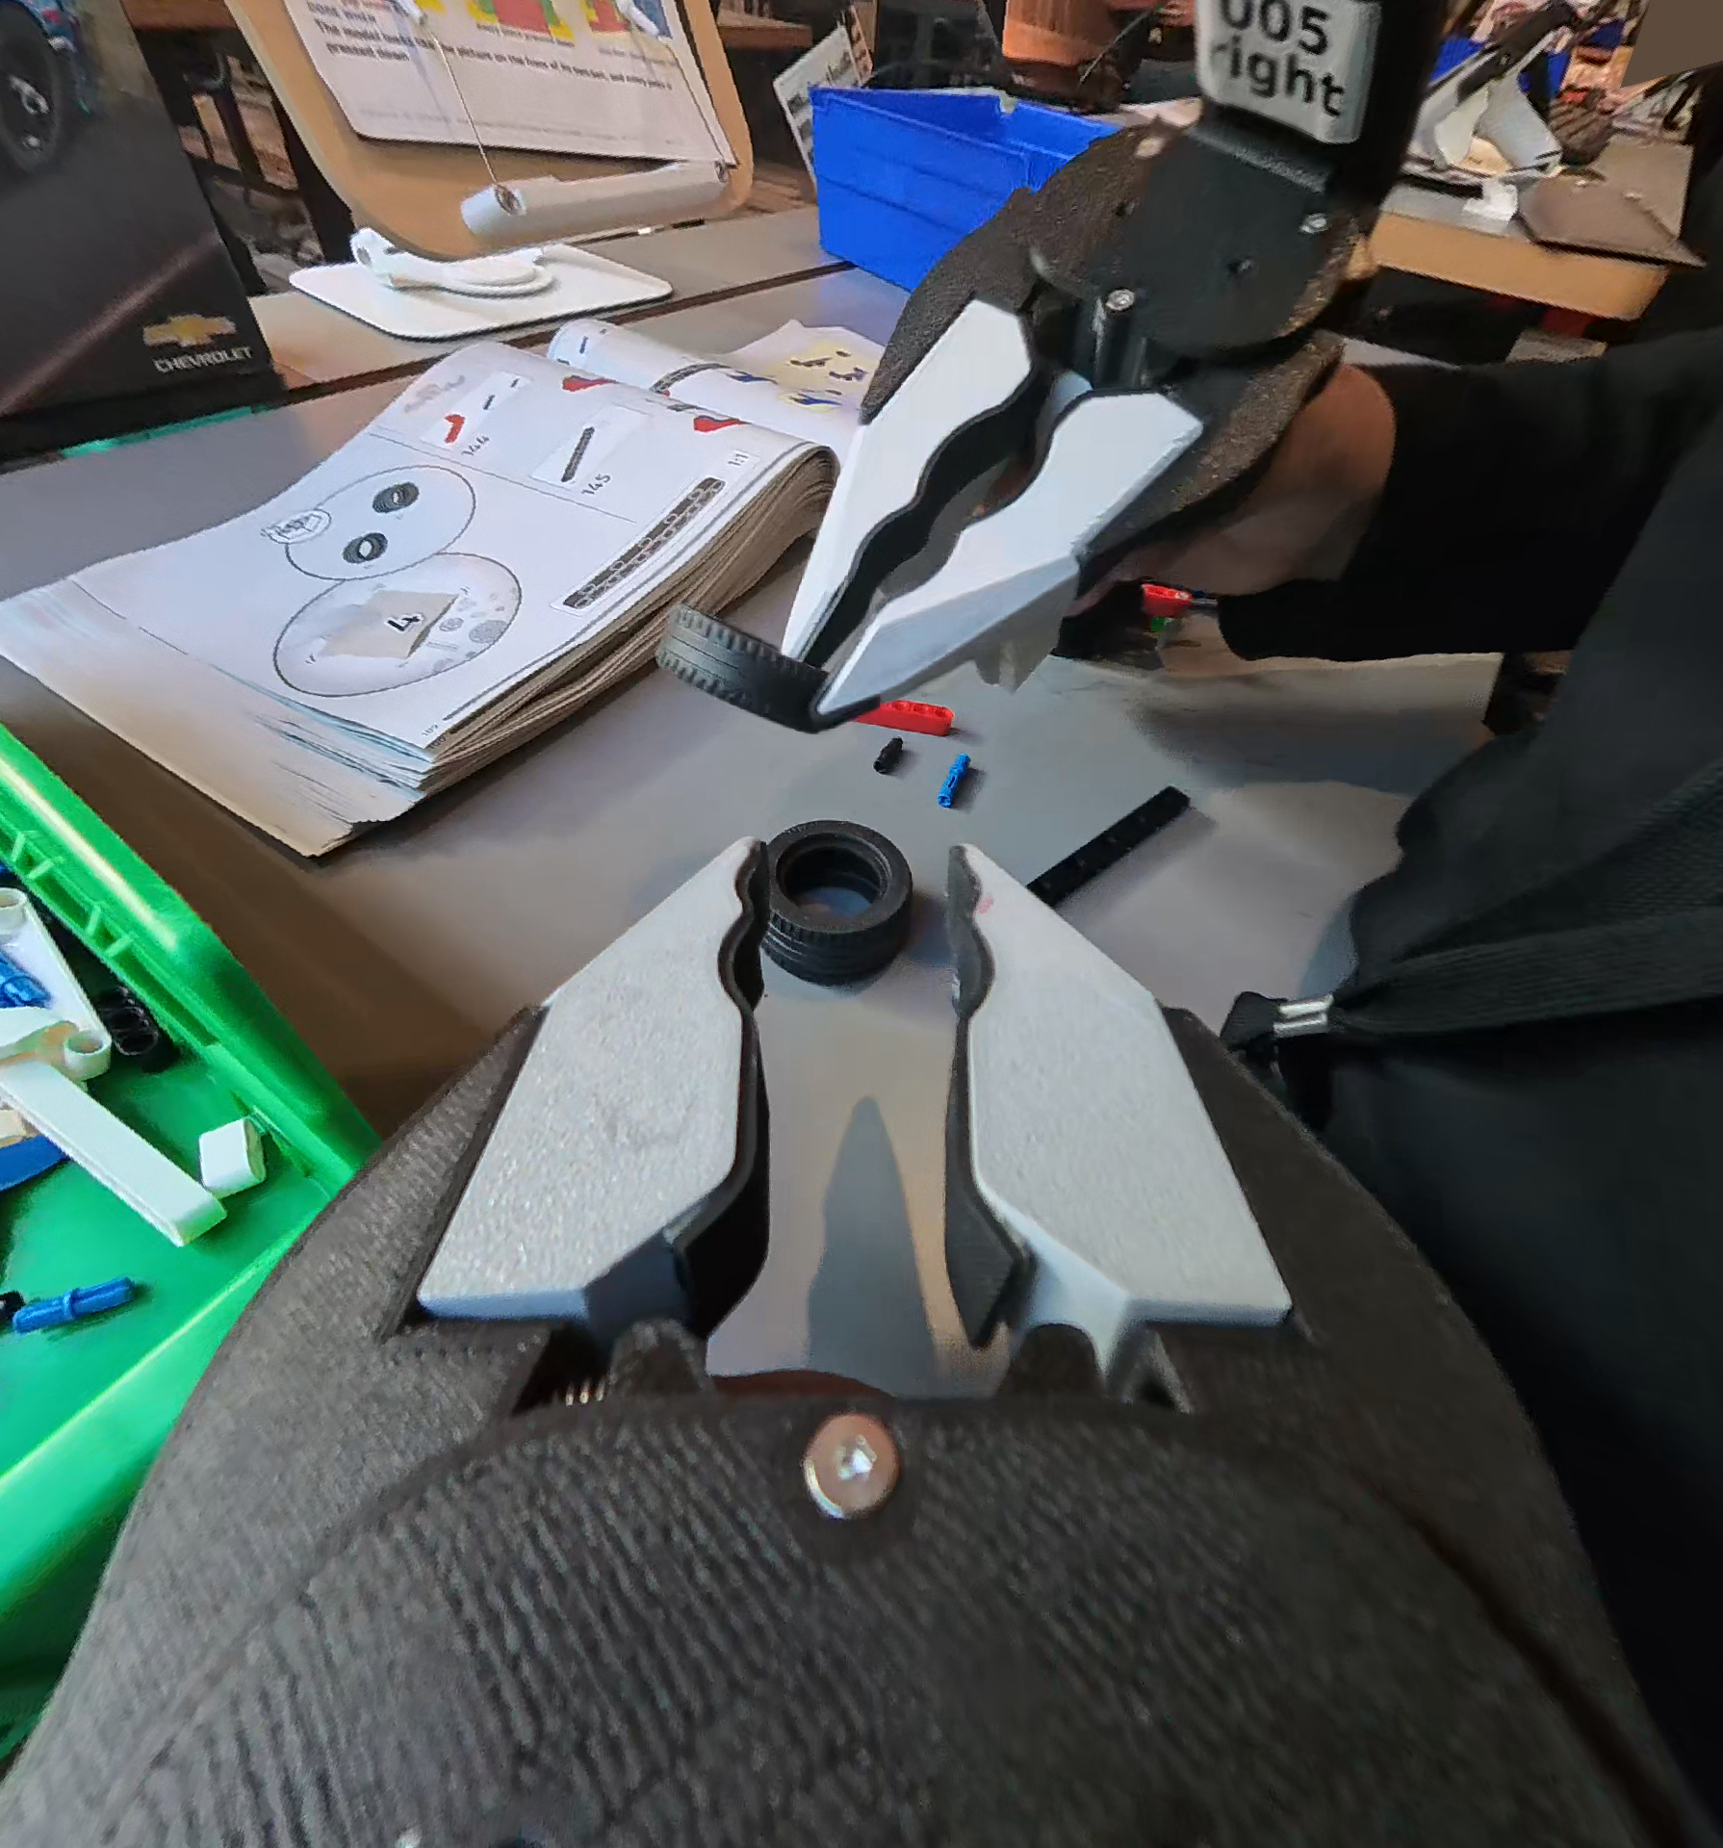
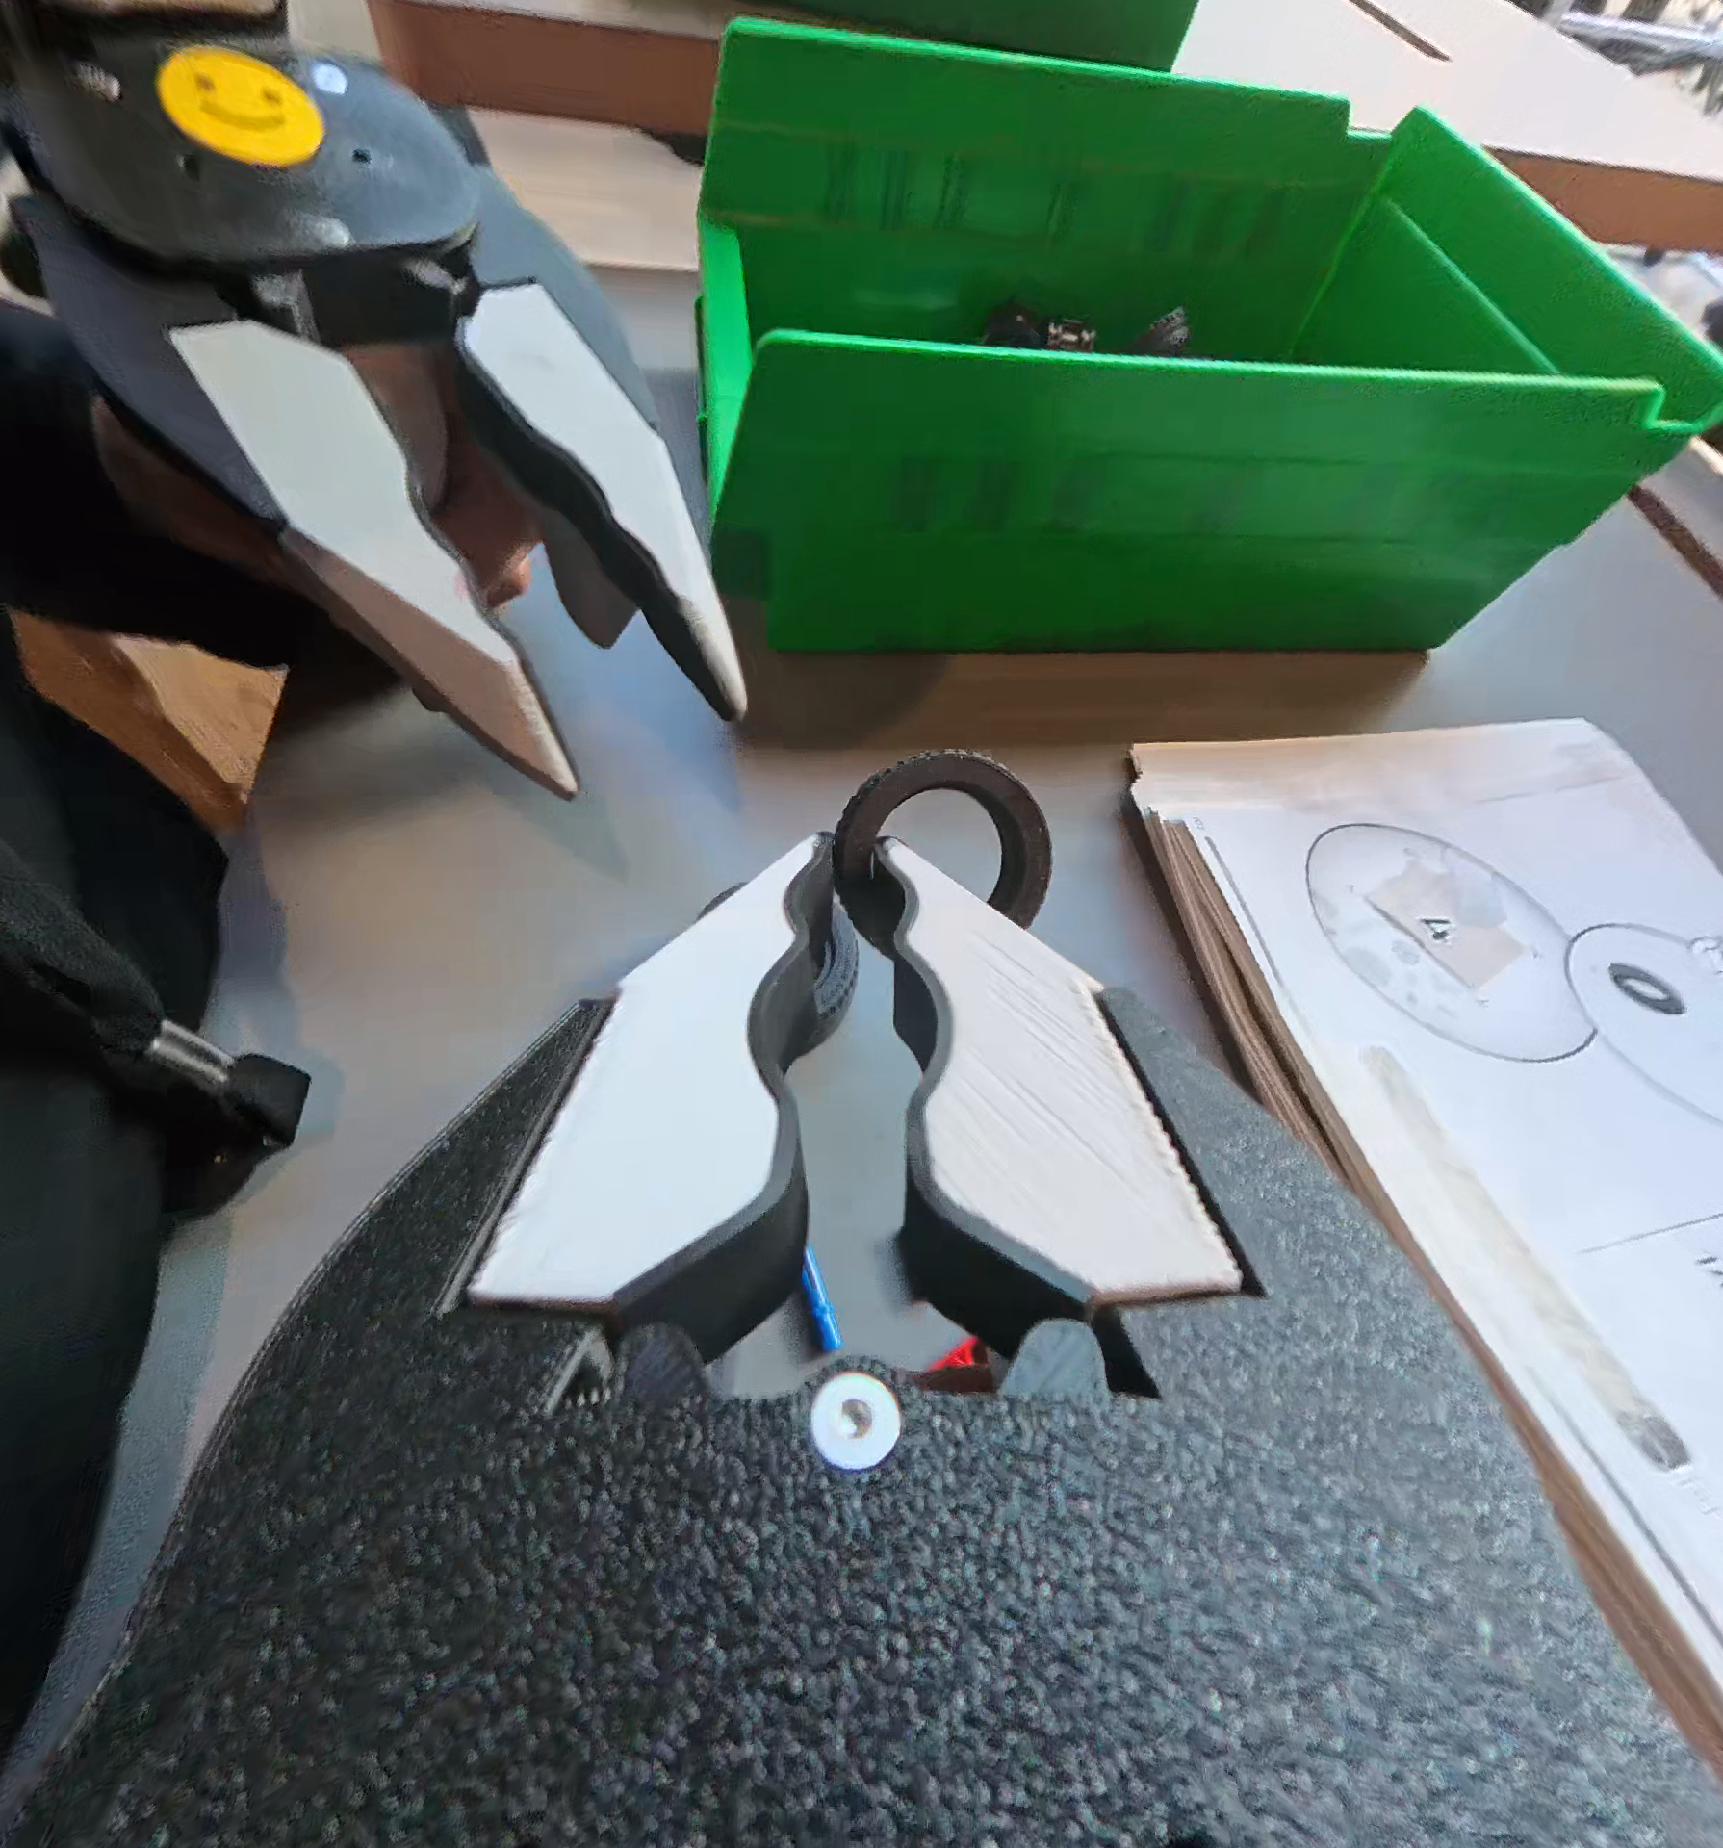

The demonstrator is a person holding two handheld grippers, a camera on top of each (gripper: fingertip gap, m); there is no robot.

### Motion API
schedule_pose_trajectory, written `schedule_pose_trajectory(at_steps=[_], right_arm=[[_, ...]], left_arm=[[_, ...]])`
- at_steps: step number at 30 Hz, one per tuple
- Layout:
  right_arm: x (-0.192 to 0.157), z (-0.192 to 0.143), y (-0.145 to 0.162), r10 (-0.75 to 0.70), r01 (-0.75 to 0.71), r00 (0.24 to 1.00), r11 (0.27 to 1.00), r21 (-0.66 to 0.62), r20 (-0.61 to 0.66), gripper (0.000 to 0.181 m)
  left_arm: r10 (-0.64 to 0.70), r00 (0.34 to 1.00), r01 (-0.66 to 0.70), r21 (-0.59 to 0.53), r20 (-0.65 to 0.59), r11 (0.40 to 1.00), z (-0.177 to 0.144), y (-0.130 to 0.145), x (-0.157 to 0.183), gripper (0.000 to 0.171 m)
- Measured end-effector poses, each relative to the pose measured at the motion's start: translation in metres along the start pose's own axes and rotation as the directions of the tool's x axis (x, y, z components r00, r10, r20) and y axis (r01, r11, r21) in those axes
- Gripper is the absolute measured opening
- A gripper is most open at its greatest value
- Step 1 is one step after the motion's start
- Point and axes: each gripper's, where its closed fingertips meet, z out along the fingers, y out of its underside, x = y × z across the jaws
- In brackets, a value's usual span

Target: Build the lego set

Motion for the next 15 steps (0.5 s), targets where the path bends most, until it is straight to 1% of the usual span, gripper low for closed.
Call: schedule_pose_trajectory(at_steps=[2,5,8,10,15], right_arm=[[0.006,0.000,0.001,0.044,-0.043,0.999,0.999,0.012,-0.005,0.007],[0.014,0.001,0.001,0.064,-0.064,0.998,0.998,0.019,-0.021,0.007],[0.013,0.003,-0.002,0.076,-0.075,0.997,0.997,0.034,-0.010,0.007],[0.011,0.004,-0.001,0.068,-0.067,0.998,0.997,0.029,-0.014,0.007],[0.012,0.007,0.011,-0.016,0.013,0.999,0.998,-0.059,-0.051,0.009]], left_arm=[[0.000,1.000,0.000,0.014,-0.003,1.000,-0.001,-0.002,0.000,0.032],[0.000,1.000,0.000,0.041,-0.005,0.999,-0.002,-0.006,-0.001,0.028],[-0.016,1.000,0.017,0.035,-0.018,0.999,0.000,-0.006,-0.002,0.028],[-0.023,0.999,0.024,0.029,-0.026,0.999,0.002,-0.005,-0.001,0.028],[-0.010,1.000,0.011,0.044,-0.016,0.999,0.002,-0.008,-0.002,0.026]])
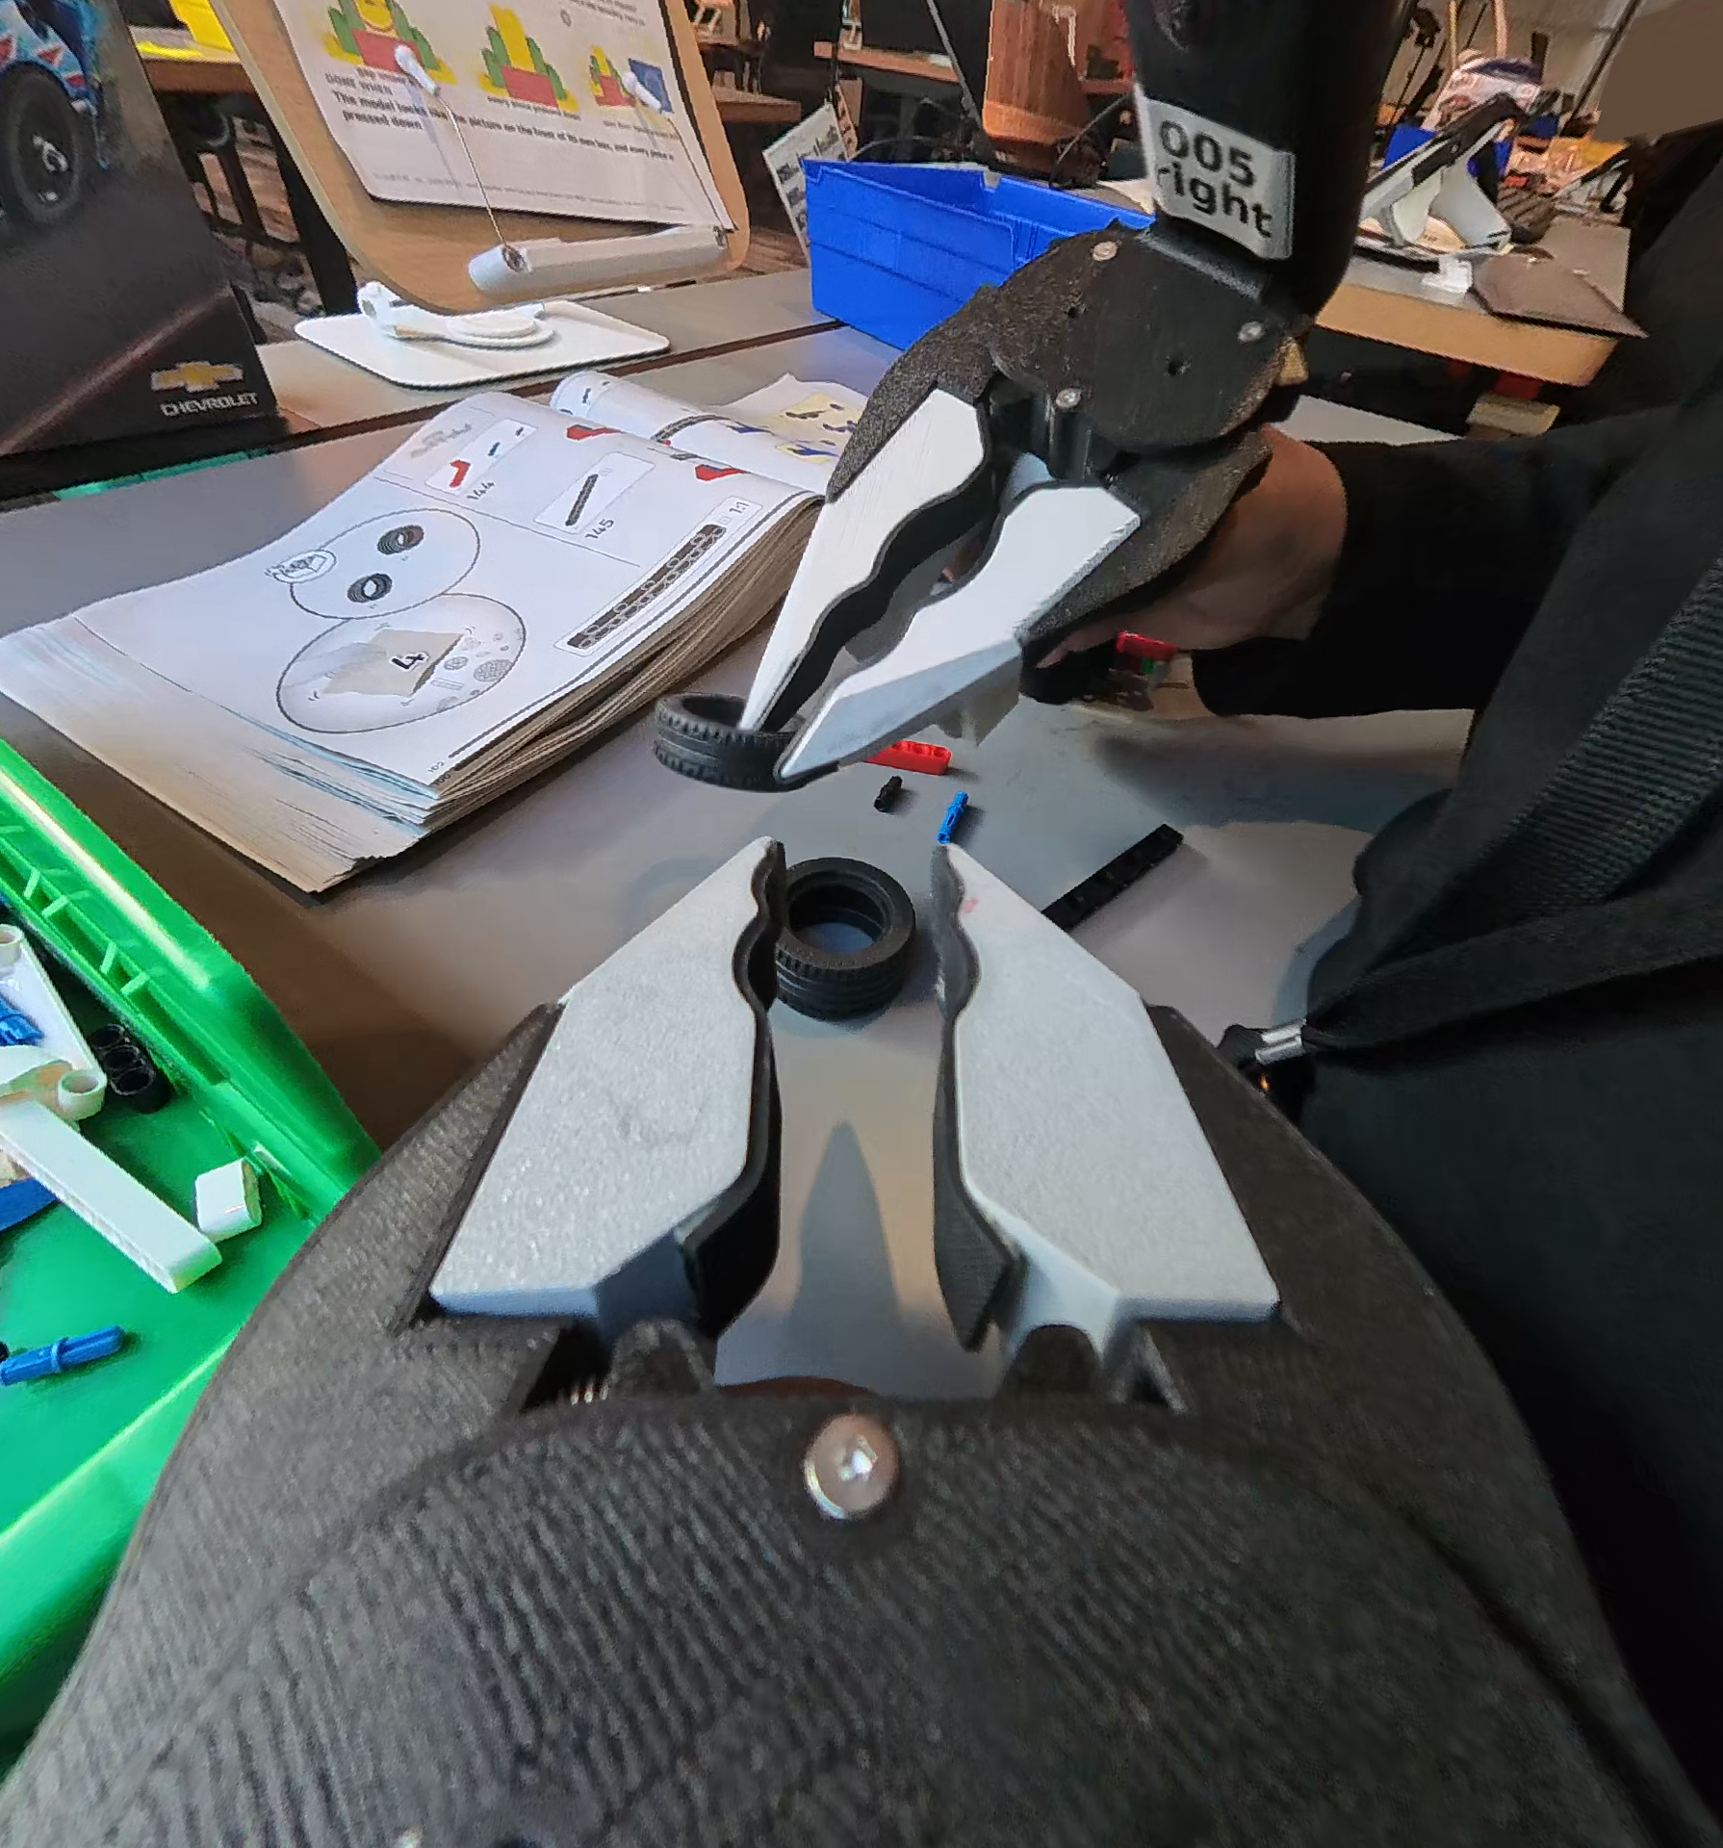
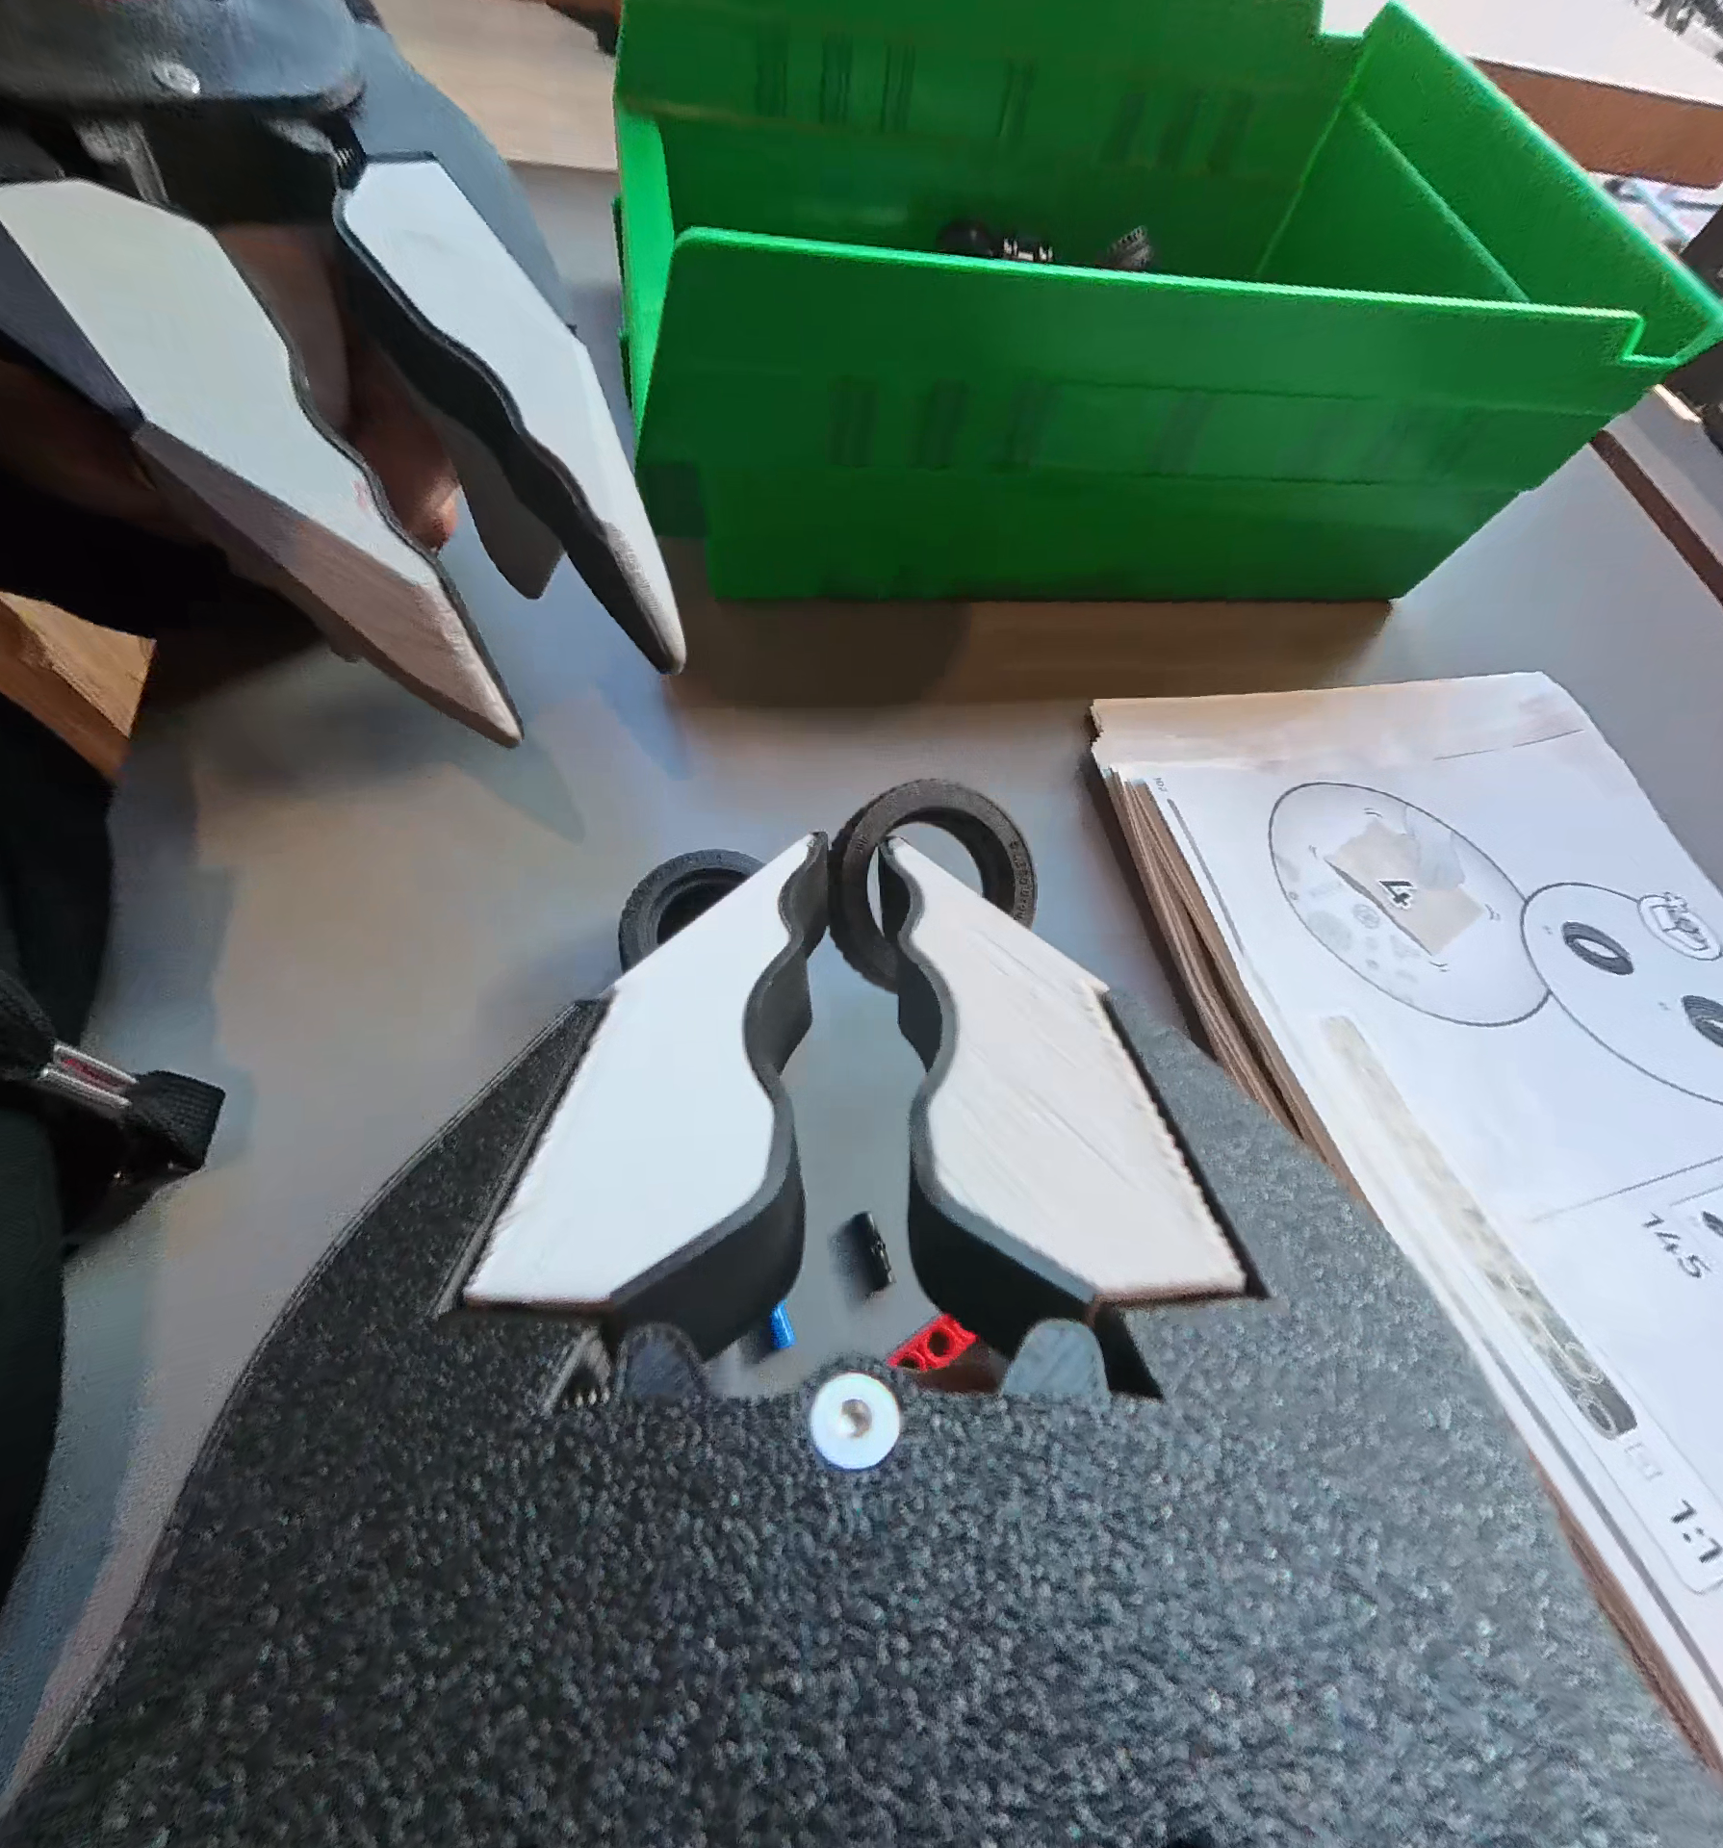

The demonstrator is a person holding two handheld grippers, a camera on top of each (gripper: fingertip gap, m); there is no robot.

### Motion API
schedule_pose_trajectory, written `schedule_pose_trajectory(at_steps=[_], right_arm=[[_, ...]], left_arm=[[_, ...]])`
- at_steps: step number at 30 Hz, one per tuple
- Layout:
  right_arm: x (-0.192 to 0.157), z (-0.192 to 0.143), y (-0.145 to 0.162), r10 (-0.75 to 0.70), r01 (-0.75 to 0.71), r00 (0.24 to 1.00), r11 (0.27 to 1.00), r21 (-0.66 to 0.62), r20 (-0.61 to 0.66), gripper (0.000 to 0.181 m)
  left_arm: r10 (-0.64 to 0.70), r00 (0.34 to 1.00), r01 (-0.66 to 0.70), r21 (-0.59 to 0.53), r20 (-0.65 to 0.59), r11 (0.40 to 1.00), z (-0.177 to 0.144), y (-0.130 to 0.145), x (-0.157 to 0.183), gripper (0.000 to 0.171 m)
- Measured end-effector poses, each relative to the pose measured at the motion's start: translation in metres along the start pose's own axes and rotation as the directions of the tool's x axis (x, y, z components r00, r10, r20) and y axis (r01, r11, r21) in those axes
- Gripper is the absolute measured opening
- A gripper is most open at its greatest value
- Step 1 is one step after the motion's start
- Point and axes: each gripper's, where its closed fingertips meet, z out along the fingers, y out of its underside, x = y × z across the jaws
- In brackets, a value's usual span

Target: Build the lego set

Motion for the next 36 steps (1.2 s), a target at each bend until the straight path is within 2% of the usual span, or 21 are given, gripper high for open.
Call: schedule_pose_trajectory(at_steps=[12,17,22,25,36], right_arm=[[0.009,0.007,0.006,0.032,-0.033,0.999,0.999,-0.033,-0.029,0.009],[0.011,0.008,0.001,-0.014,0.011,0.998,0.998,-0.055,-0.054,0.009],[0.016,0.009,-0.001,-0.018,0.012,0.997,0.998,-0.066,-0.077,0.000],[0.022,0.013,0.009,-0.016,0.003,0.995,0.992,-0.127,-0.099,0.000],[0.024,-0.007,0.002,0.050,-0.060,0.991,0.995,-0.080,-0.124,0.002]], left_arm=[[-0.007,0.999,0.005,0.060,0.037,0.998,-0.003,-0.008,-0.007,0.025],[0.002,0.999,-0.006,0.075,0.052,0.997,-0.005,-0.010,-0.007,0.025],[-0.005,0.999,0.001,0.083,0.043,0.997,-0.006,-0.011,-0.007,0.025],[0.002,0.999,-0.006,0.086,0.049,0.996,-0.006,-0.012,-0.007,0.025],[-0.013,0.997,0.003,0.119,0.079,0.993,-0.010,-0.016,-0.011,0.026]])
